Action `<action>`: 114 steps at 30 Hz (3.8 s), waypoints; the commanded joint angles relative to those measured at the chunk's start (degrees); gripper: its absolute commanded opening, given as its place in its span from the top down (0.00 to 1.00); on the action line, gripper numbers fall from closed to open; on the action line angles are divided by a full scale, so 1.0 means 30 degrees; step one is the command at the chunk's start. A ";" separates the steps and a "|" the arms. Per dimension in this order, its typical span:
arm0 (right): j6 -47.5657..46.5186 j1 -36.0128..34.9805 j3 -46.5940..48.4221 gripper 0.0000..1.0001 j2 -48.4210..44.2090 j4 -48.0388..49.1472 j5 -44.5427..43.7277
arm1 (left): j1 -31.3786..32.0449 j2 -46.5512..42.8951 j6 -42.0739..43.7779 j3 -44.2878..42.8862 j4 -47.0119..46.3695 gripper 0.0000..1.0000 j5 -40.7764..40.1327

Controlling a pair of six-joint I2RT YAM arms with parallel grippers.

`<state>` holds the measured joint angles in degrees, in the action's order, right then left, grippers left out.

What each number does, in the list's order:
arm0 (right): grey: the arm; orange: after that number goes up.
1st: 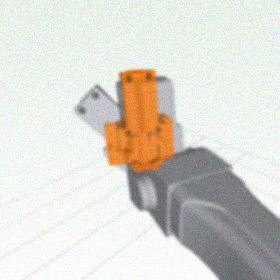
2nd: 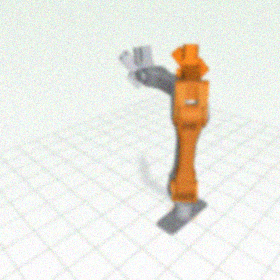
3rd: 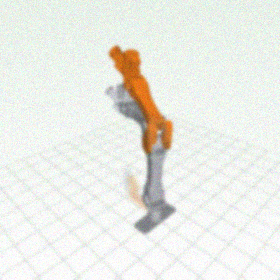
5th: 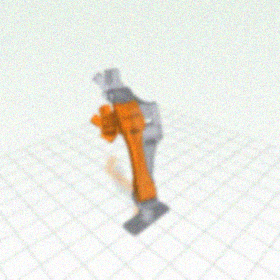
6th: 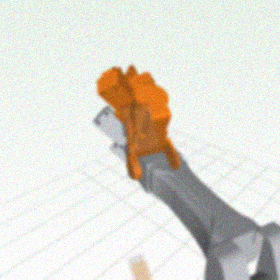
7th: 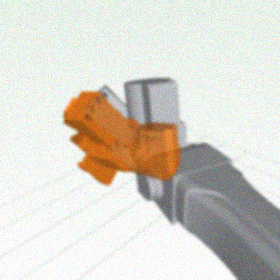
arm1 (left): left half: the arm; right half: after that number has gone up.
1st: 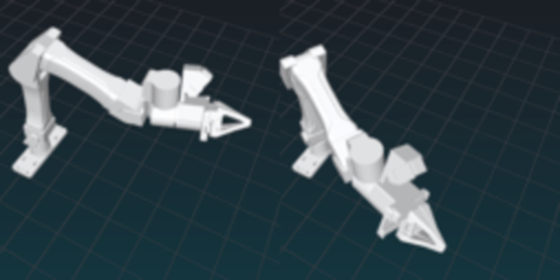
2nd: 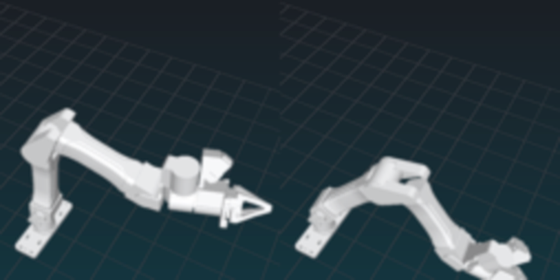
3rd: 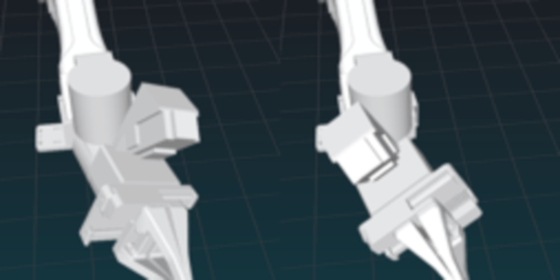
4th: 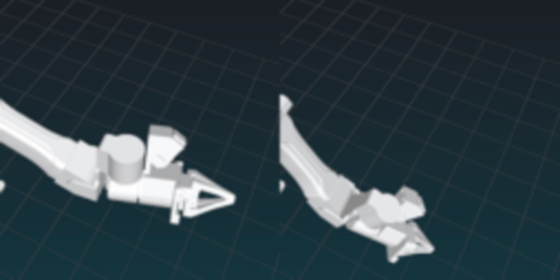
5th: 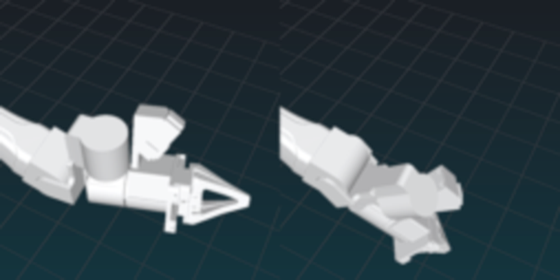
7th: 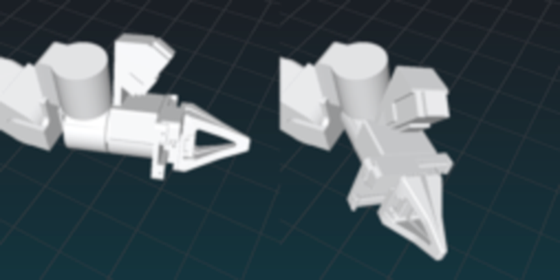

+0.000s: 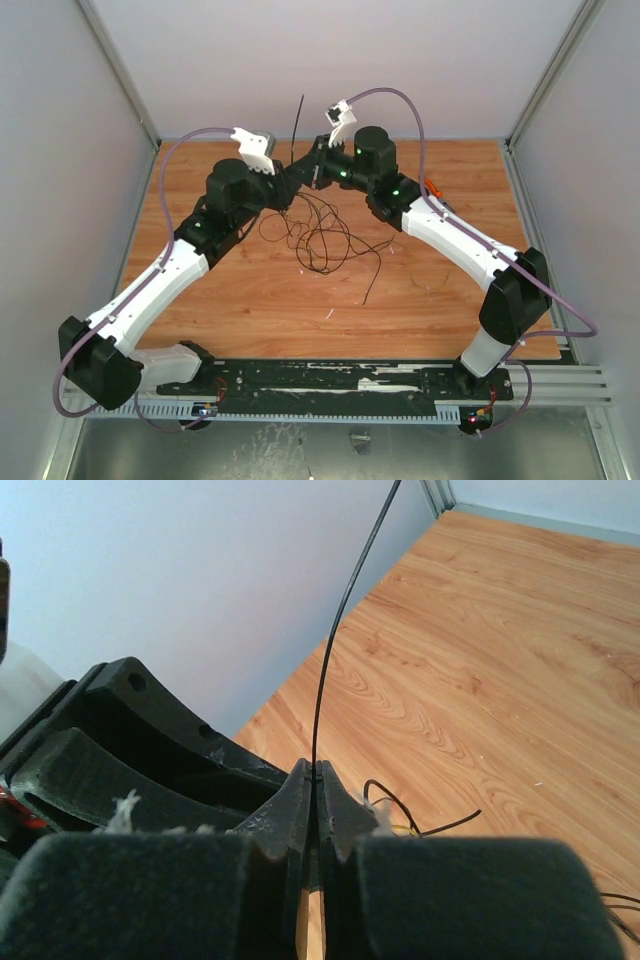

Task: Zip-tie the wires
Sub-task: Adjust the cable at the center of the board, then place the cable at the center of the board.

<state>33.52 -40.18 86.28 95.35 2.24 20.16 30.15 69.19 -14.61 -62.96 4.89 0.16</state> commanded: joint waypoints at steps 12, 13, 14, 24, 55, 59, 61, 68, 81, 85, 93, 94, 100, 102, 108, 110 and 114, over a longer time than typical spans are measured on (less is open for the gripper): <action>0.0637 -0.0001 0.0192 1.00 -0.0608 0.0996 -0.0180 | -0.0002 0.0013 -0.0182 0.1168 -0.0574 0.83 0.0117; 0.0638 -0.0017 0.0223 1.00 -0.0608 0.0995 -0.0187 | -0.0002 0.0022 -0.0197 0.1202 -0.0574 0.83 0.0121; 0.0635 -0.0004 0.0234 1.00 -0.0637 0.0983 -0.0213 | 0.0006 0.0023 -0.0176 0.1250 -0.0552 0.84 0.0114; 0.0256 -0.0007 0.1558 1.00 -0.0241 0.0509 -0.0235 | 0.0004 -0.0060 -0.0631 0.2015 -0.0866 0.93 0.0287; 0.0634 0.0116 0.2770 1.00 -0.0978 0.0481 -0.0067 | 0.0220 0.0900 -0.1977 0.5870 -0.3362 0.95 0.0075; 0.0001 0.0402 0.1550 1.00 -0.1564 -0.0188 -0.0212 | 0.0251 0.0480 -0.2007 0.4903 -0.3057 0.95 0.0336; -0.0324 0.0633 0.0727 1.00 -0.1971 -0.0388 0.0044 | 0.0234 0.0421 -0.2013 0.4146 -0.2666 0.96 0.0500; -0.0713 0.2191 -0.2847 0.59 -0.5306 -0.0998 -0.0589 | 0.0610 0.0605 -0.1924 0.2094 -0.1775 0.99 0.0674; -0.3277 0.8375 -0.6482 0.40 -1.2678 -0.6691 -0.4611 | 0.3850 0.1937 -0.0924 -0.4804 0.0940 1.00 -0.0636; -0.3246 0.9387 -0.7640 0.40 -1.3960 -0.6919 -0.5020 | 0.5372 0.2509 -0.0814 -0.8269 0.3435 1.00 -0.1450; -0.2972 0.9901 -0.9094 0.40 -1.4927 -0.7001 -0.5290 | 0.8584 0.1931 -0.1950 -1.0591 0.5549 1.00 -0.3536; -0.2970 0.9907 -0.9189 0.40 -1.4955 -0.6970 -0.5396 | 0.8919 0.1866 -0.1829 -1.0767 0.5674 1.00 -0.3819; -0.3088 0.9965 -0.9602 0.41 -1.4307 -0.6664 -0.5816 | 0.8745 0.2730 -0.0775 -1.0640 0.5847 0.95 -0.5577; -0.3068 0.9988 -0.9767 0.41 -1.3981 -0.6475 -0.5786 | 0.7670 0.3833 -0.1040 -1.0703 0.6088 0.94 -0.4854; -0.3259 1.0076 -1.0416 0.41 -1.3471 -0.6099 -0.6087 | 0.3157 0.7063 -0.2059 -0.9089 0.4989 0.93 -0.1253; -0.3314 1.0149 -1.0574 0.41 -1.3255 -0.6000 -0.6120 | 0.2016 0.8486 -0.2301 -0.8570 0.4351 0.94 -0.0419; -0.3293 1.0200 -1.0762 0.41 -1.2844 -0.5726 -0.5983 | 0.0508 1.1661 -0.2507 -0.8624 0.3288 0.97 -0.0018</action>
<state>24.49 -10.20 54.68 56.29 -17.72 2.98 34.65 98.08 -20.91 -89.08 18.98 -3.79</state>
